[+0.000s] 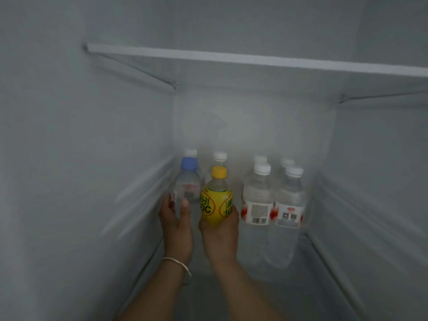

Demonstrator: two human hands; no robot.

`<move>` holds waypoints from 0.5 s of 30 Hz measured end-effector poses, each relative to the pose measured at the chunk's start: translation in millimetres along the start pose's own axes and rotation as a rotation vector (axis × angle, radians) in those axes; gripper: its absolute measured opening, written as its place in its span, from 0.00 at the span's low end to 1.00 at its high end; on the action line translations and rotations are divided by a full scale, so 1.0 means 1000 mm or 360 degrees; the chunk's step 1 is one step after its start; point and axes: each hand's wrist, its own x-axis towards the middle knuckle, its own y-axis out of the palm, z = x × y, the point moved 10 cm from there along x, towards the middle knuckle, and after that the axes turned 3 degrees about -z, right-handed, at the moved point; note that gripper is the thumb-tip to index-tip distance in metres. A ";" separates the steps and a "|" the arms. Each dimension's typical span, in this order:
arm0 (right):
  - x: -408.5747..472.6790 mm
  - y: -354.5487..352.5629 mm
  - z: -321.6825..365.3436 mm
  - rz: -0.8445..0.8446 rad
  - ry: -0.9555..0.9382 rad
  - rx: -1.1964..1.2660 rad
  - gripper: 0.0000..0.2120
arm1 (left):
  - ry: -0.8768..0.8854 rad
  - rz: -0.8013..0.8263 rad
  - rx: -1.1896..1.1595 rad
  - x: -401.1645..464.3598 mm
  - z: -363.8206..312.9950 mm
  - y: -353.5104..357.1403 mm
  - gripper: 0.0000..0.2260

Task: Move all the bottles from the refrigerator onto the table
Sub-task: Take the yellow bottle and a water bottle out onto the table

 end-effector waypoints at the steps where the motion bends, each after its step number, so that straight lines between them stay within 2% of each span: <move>1: 0.001 0.001 -0.002 -0.0012 -0.0011 0.0011 0.30 | -0.0046 0.0010 0.0056 0.001 0.010 0.000 0.34; 4: 0.003 0.002 -0.004 -0.0042 -0.0059 -0.0007 0.28 | -0.0062 0.0041 0.0220 0.007 0.025 0.001 0.38; 8: 0.004 0.003 -0.008 -0.0084 -0.0048 -0.0055 0.30 | -0.0031 0.0037 0.0281 0.018 0.036 0.005 0.34; 12: -0.002 -0.001 0.001 -0.0056 -0.0100 -0.0021 0.35 | 0.0010 -0.0071 0.0328 0.018 0.034 -0.001 0.30; 15: -0.008 -0.005 0.018 -0.0006 -0.0199 0.0006 0.36 | 0.0049 -0.0178 0.0229 0.013 0.026 -0.012 0.36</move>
